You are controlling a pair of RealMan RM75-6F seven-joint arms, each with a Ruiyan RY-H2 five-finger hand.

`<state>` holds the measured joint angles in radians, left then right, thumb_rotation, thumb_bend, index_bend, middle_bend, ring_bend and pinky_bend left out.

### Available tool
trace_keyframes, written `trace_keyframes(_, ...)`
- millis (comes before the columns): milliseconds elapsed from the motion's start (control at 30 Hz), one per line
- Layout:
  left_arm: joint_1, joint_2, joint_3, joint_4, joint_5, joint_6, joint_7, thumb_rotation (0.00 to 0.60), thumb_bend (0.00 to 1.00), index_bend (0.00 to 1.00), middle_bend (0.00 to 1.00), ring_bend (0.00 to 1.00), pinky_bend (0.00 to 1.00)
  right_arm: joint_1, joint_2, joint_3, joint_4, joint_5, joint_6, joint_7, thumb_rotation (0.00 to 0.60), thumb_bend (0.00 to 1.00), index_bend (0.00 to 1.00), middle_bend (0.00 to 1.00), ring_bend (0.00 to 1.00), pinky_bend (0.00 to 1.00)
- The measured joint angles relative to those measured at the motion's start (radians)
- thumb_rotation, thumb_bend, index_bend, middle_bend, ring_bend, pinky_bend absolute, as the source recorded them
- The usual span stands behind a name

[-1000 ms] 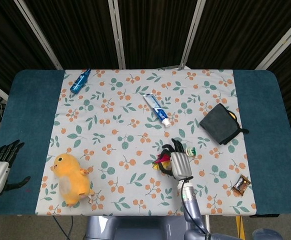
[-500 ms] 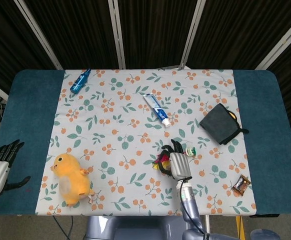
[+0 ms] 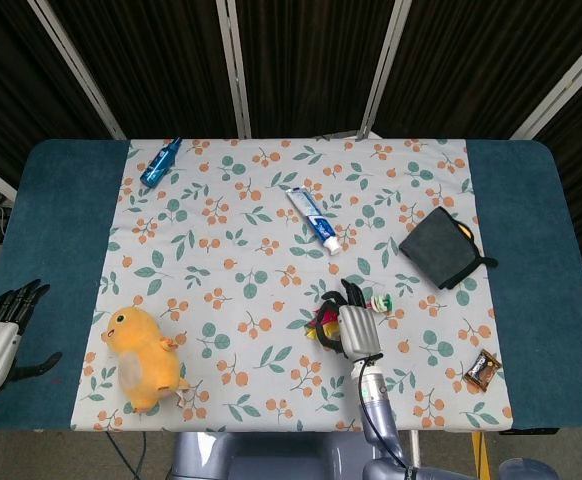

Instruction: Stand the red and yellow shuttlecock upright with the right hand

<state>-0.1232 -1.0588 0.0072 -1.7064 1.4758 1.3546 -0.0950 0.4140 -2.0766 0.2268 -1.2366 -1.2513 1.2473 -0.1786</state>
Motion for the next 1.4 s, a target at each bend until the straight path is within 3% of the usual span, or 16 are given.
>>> trace_keyframes(367,-0.001,0.0,-0.001,0.0,-0.003,-0.002,0.0,0.6,0.24,0.0,0.0,0.0,0.0,0.011,0.018,0.014,-0.054,-0.029,0.019,-0.001,0.6,0.41,0.61,0.29,0.0,0.0)
trace_keyframes(733,0.001,0.0,0.0,-0.001,-0.005,-0.001,0.004,0.598,0.24,0.0,0.0,0.0,0.0,0.026,0.102,0.08,-0.196,-0.045,0.055,-0.05,0.6,0.41,0.61,0.29,0.0,0.0)
trace_keyframes(1100,0.002,-0.001,0.001,-0.005,-0.008,-0.001,0.015,0.6,0.24,0.0,0.0,0.0,0.0,0.02,0.234,0.174,-0.364,0.018,0.081,-0.115,0.6,0.41,0.61,0.3,0.0,0.0)
trace_keyframes(1400,0.003,-0.002,0.002,-0.008,-0.012,-0.002,0.026,0.599,0.24,0.0,0.0,0.0,0.0,-0.001,0.292,0.188,-0.437,0.069,0.118,-0.123,0.6,0.41,0.62,0.3,0.0,0.0)
